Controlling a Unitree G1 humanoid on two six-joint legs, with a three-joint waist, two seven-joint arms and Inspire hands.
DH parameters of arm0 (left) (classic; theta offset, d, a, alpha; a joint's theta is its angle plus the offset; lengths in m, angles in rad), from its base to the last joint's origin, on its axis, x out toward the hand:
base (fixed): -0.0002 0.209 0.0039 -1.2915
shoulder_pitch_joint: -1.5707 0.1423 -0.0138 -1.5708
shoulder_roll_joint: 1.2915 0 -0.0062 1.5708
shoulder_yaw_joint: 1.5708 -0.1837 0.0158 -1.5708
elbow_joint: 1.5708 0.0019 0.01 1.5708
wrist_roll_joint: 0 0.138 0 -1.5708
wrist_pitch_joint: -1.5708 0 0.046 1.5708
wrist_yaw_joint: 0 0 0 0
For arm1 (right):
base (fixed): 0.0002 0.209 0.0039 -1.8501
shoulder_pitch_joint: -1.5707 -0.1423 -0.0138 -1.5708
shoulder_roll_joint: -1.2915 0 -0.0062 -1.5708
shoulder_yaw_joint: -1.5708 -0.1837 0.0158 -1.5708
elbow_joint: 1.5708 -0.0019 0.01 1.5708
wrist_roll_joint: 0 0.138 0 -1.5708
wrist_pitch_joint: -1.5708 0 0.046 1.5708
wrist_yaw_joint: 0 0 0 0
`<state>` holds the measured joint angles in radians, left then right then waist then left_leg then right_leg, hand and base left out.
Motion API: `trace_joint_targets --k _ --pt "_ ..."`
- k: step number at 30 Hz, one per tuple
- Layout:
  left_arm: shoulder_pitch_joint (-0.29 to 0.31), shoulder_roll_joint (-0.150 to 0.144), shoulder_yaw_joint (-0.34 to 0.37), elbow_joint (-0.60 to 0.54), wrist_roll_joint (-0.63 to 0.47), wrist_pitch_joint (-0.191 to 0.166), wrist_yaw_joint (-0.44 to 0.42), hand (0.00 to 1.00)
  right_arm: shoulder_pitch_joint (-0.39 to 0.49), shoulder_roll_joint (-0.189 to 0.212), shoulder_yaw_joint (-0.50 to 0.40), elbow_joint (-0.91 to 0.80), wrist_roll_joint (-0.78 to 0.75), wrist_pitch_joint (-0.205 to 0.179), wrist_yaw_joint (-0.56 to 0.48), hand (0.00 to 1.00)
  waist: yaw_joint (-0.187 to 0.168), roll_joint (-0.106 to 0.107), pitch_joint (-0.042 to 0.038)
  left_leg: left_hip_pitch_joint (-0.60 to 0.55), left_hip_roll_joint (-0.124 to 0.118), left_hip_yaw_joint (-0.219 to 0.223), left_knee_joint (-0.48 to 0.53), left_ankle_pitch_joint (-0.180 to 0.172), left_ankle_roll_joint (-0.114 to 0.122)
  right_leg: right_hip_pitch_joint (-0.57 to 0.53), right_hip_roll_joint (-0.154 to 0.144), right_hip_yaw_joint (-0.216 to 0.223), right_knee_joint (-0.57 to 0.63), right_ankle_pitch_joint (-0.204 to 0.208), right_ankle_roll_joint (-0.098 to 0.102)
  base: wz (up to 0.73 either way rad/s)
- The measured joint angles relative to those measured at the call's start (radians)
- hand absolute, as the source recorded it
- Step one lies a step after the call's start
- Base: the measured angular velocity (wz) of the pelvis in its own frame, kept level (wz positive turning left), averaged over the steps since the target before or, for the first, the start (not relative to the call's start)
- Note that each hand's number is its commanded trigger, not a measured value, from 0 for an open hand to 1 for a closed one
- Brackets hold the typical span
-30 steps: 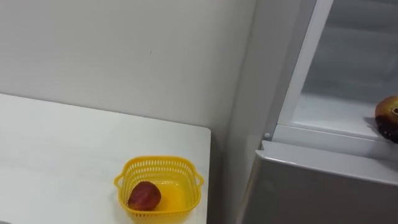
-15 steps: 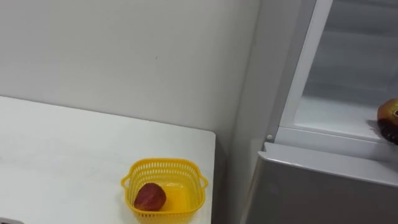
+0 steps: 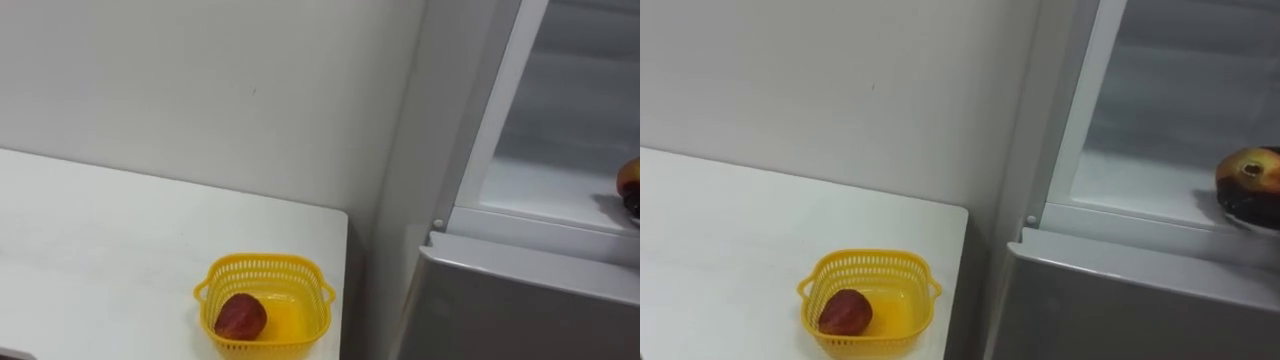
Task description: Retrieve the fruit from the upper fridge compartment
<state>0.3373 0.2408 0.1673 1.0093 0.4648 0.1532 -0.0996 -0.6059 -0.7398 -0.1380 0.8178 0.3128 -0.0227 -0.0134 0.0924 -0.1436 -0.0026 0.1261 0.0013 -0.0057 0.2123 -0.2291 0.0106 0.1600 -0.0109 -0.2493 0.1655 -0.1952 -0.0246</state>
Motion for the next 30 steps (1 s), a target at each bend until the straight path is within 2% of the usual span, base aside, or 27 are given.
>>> trace_joint_targets --k 5,14,18,20,22,28,30 --pt "-0.011 0.008 -0.013 0.000 -0.002 0.000 0.002 0.00 -0.012 0.000 0.005 0.000 -0.001 -0.001 -0.006 1.00 0.019 0.002 0.0016 -0.001 0.001 -0.007 -0.001 0.000 0.000 0.004 0.001 -0.004 0.000 0.000 0.000 0.03" --pt "-0.018 0.008 -0.030 0.000 -0.001 -0.020 0.011 0.00 -0.011 0.000 0.022 -0.044 0.003 -0.008 -0.011 1.00 0.019 0.015 0.0080 0.001 0.001 -0.004 -0.015 -0.001 -0.002 0.011 0.000 -0.014 -0.002 0.000 0.000 0.02" --pt "-0.018 0.006 -0.023 0.001 -0.002 -0.033 0.035 0.00 0.002 0.009 0.038 -0.107 0.033 -0.007 -0.037 1.00 0.019 0.023 -0.0002 0.006 0.001 0.007 -0.014 -0.001 -0.002 0.013 0.001 -0.003 -0.006 0.000 0.000 -0.08" --pt "-0.017 0.006 -0.022 0.001 0.004 -0.033 0.051 0.00 0.011 0.020 0.038 -0.135 0.032 -0.007 -0.049 1.00 0.018 0.024 -0.0014 0.009 0.002 0.012 -0.015 -0.001 -0.002 0.013 0.002 0.002 -0.007 0.000 0.000 -0.07" --pt "-0.021 0.005 -0.023 0.001 0.006 -0.036 0.054 0.00 0.036 0.030 0.037 -0.182 0.033 -0.007 -0.076 1.00 0.017 0.024 -0.0016 0.009 0.002 0.013 -0.014 0.000 -0.002 0.012 0.002 0.004 -0.007 0.000 0.000 -0.02" --pt "-0.035 0.000 -0.030 0.015 -0.003 -0.055 0.093 0.00 0.195 0.068 0.035 -0.454 0.029 -0.010 -0.138 1.00 0.014 0.026 -0.0002 0.010 0.002 0.018 -0.013 0.000 -0.002 0.014 0.001 0.003 -0.008 0.000 0.000 0.00" --pt "-0.030 -0.008 -0.032 0.015 -0.004 -0.065 0.097 0.00 0.254 0.095 0.029 -0.568 0.031 -0.010 -0.158 1.00 0.002 0.033 0.0032 0.009 0.002 0.019 -0.013 0.000 -0.002 0.014 0.000 0.002 -0.009 0.000 0.000 0.00"
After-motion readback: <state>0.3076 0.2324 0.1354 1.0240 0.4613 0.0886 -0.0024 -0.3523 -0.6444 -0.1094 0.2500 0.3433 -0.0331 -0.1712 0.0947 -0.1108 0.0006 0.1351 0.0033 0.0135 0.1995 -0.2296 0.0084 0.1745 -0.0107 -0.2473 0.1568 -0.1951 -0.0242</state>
